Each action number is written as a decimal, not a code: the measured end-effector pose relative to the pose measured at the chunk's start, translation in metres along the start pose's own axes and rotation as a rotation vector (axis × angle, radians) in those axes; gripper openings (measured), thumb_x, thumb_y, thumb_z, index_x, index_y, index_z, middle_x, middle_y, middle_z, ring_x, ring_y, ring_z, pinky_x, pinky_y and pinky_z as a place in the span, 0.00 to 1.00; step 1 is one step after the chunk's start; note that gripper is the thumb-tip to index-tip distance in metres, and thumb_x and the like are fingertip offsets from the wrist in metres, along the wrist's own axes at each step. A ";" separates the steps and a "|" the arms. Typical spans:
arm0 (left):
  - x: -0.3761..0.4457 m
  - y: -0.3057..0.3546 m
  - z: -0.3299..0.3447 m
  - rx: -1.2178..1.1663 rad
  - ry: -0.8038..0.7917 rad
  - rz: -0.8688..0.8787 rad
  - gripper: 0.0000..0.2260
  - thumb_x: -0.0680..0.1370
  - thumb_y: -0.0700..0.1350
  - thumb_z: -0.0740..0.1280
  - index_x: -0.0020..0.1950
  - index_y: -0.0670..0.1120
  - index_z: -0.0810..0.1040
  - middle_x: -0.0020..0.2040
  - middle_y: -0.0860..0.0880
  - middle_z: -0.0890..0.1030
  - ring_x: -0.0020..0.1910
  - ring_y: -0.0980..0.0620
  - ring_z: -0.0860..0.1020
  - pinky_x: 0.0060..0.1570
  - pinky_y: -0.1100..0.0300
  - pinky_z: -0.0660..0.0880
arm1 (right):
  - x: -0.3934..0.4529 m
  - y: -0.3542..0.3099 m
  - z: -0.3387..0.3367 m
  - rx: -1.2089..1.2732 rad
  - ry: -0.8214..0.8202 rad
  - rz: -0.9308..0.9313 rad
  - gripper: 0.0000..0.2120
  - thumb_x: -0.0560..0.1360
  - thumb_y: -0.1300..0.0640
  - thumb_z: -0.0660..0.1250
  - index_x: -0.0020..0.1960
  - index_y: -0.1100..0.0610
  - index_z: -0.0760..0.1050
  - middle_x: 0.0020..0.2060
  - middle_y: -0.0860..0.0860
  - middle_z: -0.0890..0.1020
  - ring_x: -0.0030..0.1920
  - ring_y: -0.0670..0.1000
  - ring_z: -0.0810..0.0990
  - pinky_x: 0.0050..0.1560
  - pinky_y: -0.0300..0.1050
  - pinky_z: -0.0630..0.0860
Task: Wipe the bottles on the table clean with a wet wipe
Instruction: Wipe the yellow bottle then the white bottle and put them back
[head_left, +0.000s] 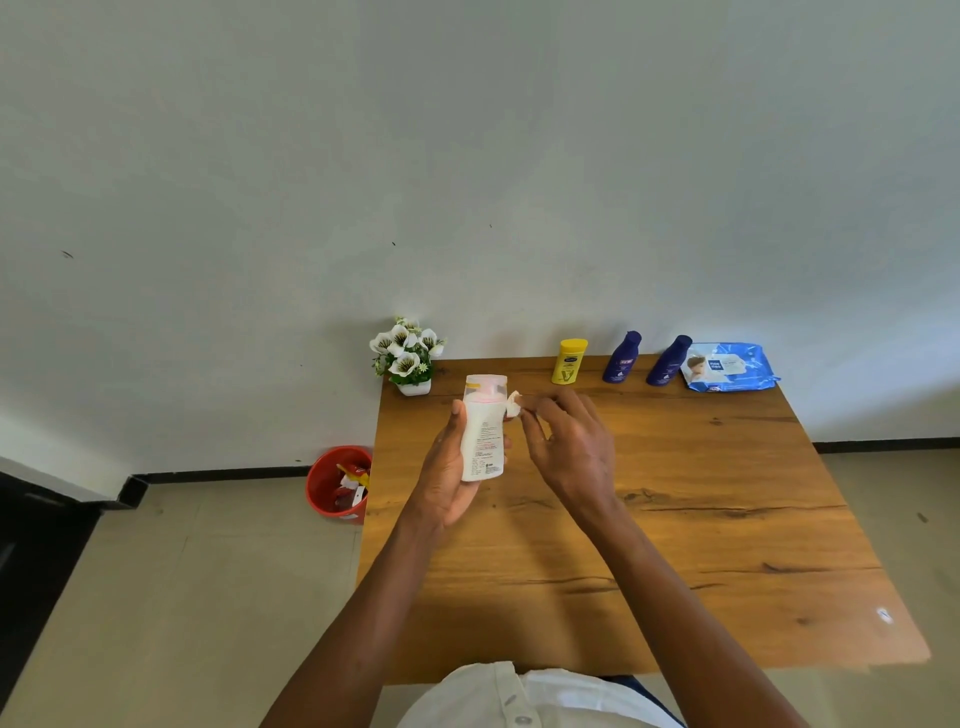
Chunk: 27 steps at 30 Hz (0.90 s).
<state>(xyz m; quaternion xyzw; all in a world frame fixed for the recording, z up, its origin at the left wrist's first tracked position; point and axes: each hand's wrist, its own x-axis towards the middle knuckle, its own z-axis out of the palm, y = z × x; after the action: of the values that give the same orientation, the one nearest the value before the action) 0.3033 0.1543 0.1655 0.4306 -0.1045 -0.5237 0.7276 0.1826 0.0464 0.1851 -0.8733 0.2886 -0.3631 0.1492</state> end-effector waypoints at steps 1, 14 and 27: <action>-0.001 0.000 0.000 -0.001 -0.012 -0.003 0.38 0.73 0.67 0.70 0.75 0.46 0.70 0.60 0.42 0.78 0.48 0.49 0.78 0.48 0.54 0.75 | 0.001 0.002 -0.001 0.023 -0.003 0.034 0.07 0.77 0.58 0.72 0.54 0.54 0.83 0.49 0.49 0.83 0.47 0.51 0.80 0.37 0.44 0.77; 0.006 -0.004 -0.001 -0.083 0.084 0.028 0.26 0.82 0.60 0.57 0.74 0.47 0.72 0.64 0.40 0.80 0.50 0.44 0.84 0.45 0.53 0.81 | -0.002 0.014 -0.007 0.655 -0.025 0.605 0.07 0.79 0.56 0.69 0.57 0.51 0.81 0.51 0.47 0.83 0.49 0.50 0.82 0.48 0.59 0.81; 0.015 -0.015 0.002 0.097 0.398 0.040 0.26 0.80 0.59 0.62 0.70 0.41 0.74 0.46 0.42 0.85 0.38 0.49 0.82 0.36 0.55 0.80 | -0.001 0.015 -0.012 0.728 -0.059 0.624 0.11 0.78 0.57 0.70 0.53 0.39 0.80 0.49 0.42 0.83 0.48 0.51 0.81 0.47 0.61 0.81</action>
<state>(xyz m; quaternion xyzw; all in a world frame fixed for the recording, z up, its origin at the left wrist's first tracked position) 0.2982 0.1393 0.1509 0.5577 0.0076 -0.4083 0.7226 0.1673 0.0344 0.1859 -0.6459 0.3868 -0.3535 0.5551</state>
